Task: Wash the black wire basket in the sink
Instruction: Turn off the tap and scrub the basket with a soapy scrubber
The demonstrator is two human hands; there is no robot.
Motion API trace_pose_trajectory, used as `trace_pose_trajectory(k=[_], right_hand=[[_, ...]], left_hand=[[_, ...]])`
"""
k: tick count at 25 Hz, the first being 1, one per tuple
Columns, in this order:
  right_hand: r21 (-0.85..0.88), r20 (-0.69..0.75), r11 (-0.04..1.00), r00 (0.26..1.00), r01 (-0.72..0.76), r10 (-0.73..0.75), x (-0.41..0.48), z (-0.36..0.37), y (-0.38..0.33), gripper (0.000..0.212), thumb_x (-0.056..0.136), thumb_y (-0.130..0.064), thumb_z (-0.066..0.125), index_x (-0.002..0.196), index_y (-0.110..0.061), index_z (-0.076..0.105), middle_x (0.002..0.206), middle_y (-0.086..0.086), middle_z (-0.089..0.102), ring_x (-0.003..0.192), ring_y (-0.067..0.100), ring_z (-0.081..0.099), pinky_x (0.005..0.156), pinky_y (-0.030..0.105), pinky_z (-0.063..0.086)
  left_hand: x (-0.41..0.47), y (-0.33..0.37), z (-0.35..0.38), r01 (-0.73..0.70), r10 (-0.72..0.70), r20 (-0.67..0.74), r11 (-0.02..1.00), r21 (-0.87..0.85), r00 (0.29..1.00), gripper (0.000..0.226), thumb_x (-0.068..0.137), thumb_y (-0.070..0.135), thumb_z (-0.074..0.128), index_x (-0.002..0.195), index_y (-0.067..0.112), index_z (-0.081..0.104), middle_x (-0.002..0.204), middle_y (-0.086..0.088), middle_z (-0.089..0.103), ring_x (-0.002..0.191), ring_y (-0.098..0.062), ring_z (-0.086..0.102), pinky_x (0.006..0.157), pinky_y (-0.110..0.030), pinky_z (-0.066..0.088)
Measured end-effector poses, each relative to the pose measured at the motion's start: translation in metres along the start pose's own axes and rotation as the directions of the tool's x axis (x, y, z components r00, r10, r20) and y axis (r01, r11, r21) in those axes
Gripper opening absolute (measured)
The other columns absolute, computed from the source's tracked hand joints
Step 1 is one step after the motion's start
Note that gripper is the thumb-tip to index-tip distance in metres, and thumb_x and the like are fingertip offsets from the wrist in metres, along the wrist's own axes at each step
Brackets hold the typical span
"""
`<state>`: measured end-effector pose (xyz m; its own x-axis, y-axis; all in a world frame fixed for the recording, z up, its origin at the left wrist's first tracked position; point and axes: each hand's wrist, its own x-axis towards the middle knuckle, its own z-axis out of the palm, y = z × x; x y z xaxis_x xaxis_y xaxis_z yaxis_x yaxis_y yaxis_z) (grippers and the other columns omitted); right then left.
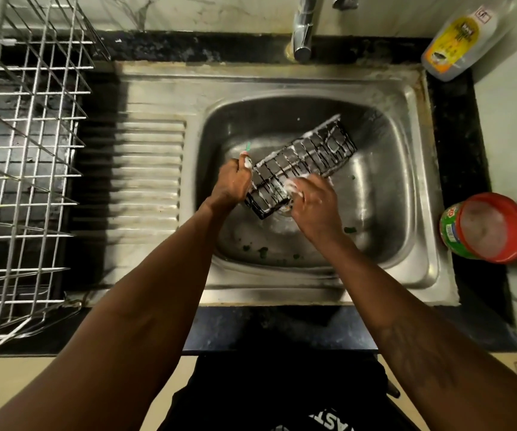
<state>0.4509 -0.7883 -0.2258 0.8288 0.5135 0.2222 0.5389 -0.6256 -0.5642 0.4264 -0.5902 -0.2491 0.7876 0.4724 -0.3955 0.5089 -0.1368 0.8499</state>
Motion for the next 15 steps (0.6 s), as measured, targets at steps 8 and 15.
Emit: trace_pose_trajectory(k=[8, 15], right_hand=[[-0.035, -0.001, 0.998, 0.999, 0.051, -0.051, 0.055, -0.007, 0.002, 0.027, 0.083, 0.011, 0.062, 0.103, 0.001, 0.076, 0.092, 0.016, 0.068, 0.078, 0.026, 0.065, 0.068, 0.035, 0.060], [-0.026, 0.095, 0.999, 0.995, 0.045, -0.042, 0.015, -0.031, 0.034, 0.030, 0.087, 0.005, 0.058, 0.110, -0.003, 0.076, 0.104, 0.016, 0.069, 0.089, 0.024, 0.066, 0.082, 0.022, 0.054]], left_hand=[[0.001, 0.000, 0.003, -0.045, 0.047, -0.014, 0.991, 0.129, 0.999, 0.055, 0.101, 0.051, 0.031, 0.063, 0.016, 0.049, 0.059, -0.005, 0.054, 0.056, -0.021, 0.051, 0.058, -0.050, 0.053], [-0.004, 0.006, 0.005, -0.120, 0.124, -0.007, 0.971, 0.205, 0.992, 0.057, 0.109, 0.036, 0.031, 0.058, 0.016, 0.043, 0.054, 0.000, 0.048, 0.051, -0.017, 0.044, 0.052, -0.034, 0.040]])
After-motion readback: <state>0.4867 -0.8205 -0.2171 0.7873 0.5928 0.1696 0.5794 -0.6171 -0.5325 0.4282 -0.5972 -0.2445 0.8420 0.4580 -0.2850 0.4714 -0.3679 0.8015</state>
